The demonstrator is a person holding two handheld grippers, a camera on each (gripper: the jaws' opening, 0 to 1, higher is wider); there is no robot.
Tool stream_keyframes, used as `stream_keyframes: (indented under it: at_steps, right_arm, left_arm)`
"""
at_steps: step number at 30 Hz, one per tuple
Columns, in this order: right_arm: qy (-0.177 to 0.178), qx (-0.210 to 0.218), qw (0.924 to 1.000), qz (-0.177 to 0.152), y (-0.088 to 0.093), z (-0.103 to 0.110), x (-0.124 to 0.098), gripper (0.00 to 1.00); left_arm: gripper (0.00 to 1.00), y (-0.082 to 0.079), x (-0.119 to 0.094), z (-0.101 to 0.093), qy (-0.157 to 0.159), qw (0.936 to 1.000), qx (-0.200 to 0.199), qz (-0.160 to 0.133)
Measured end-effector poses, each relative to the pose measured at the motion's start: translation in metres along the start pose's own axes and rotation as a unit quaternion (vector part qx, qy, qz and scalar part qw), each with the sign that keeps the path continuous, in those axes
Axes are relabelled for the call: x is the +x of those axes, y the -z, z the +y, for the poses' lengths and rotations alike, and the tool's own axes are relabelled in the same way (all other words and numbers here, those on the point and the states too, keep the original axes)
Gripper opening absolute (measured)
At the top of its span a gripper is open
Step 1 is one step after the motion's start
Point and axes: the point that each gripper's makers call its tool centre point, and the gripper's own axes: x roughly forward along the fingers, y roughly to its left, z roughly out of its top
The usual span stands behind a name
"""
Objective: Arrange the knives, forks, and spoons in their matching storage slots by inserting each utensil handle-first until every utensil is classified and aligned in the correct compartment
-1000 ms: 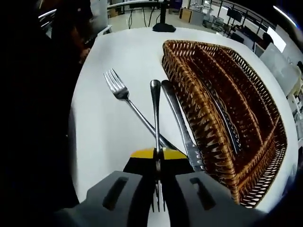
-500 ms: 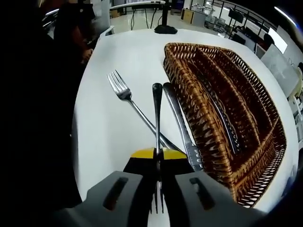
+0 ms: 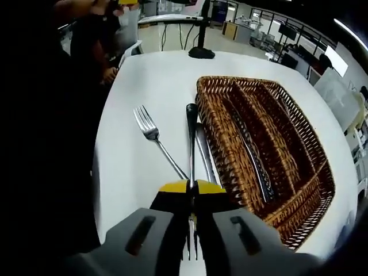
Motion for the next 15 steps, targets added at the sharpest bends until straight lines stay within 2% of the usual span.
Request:
stream_keyframes:
  at_steps: [7,15]
  right_arm:
    - [-0.003,-0.02,0.9998,-0.004,-0.014,-0.004,-0.014,0.0]
    - [0.005,-0.059,0.9982,-0.013,-0.044,-0.018,-0.044,0.0]
  left_arm:
    - [0.99,0.004,0.0,0.003,-0.004,0.9998,0.013,0.013]
    - [0.99,0.005,-0.001,-0.002,0.008,0.9997,0.014,0.021]
